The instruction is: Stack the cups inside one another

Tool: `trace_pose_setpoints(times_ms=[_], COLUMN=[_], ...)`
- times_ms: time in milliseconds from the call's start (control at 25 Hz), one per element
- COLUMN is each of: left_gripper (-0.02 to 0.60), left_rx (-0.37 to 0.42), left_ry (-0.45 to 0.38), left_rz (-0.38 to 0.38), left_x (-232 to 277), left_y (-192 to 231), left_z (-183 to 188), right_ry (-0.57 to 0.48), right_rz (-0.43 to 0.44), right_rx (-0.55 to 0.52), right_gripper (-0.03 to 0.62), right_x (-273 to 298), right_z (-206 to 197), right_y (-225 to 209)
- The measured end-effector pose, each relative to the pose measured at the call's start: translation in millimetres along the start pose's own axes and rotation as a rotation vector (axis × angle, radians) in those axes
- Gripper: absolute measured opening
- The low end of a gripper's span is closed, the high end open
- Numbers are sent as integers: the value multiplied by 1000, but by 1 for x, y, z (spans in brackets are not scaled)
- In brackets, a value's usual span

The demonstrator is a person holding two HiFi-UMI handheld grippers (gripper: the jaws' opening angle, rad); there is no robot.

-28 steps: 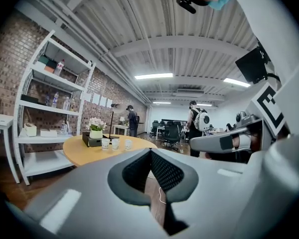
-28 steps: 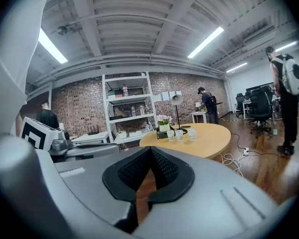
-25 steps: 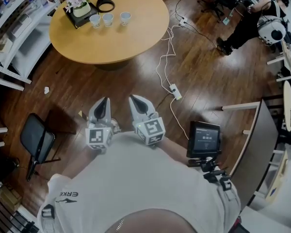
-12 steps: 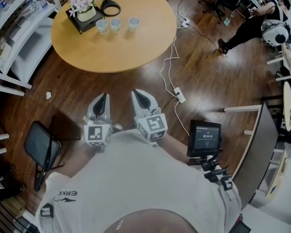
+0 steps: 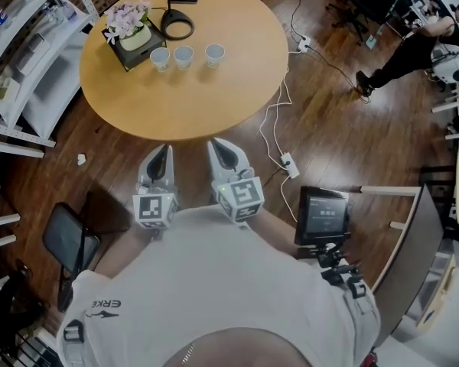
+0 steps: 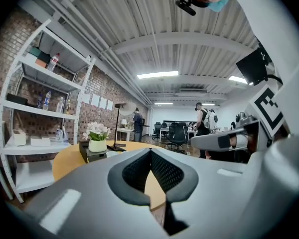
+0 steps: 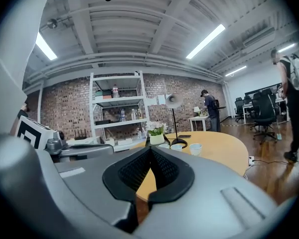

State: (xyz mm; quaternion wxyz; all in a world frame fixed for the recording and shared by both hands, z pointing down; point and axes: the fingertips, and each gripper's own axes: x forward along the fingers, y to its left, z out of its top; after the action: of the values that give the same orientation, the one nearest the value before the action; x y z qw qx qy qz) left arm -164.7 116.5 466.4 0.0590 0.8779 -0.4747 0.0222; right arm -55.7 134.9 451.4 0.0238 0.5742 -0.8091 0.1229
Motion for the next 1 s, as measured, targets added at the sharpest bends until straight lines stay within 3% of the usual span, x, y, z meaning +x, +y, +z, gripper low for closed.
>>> trace_pose_setpoints(times_ms=[320,680,1000], left_gripper=[2,2,2], left_rx=[12,-9,-16], left_ry=[18,57,73], left_rz=[57,155,120], left_x=[108,172,209], left_y=[0,18,37], left_z=[12,11,6], right_ry=[13,66,114], right_rz=[57,100,75], right_rx=[6,9,-10], right_gripper=[14,14,14], right_x=[69,122,156], right_z=[23,29,22], right_y=[-82,-138,-159])
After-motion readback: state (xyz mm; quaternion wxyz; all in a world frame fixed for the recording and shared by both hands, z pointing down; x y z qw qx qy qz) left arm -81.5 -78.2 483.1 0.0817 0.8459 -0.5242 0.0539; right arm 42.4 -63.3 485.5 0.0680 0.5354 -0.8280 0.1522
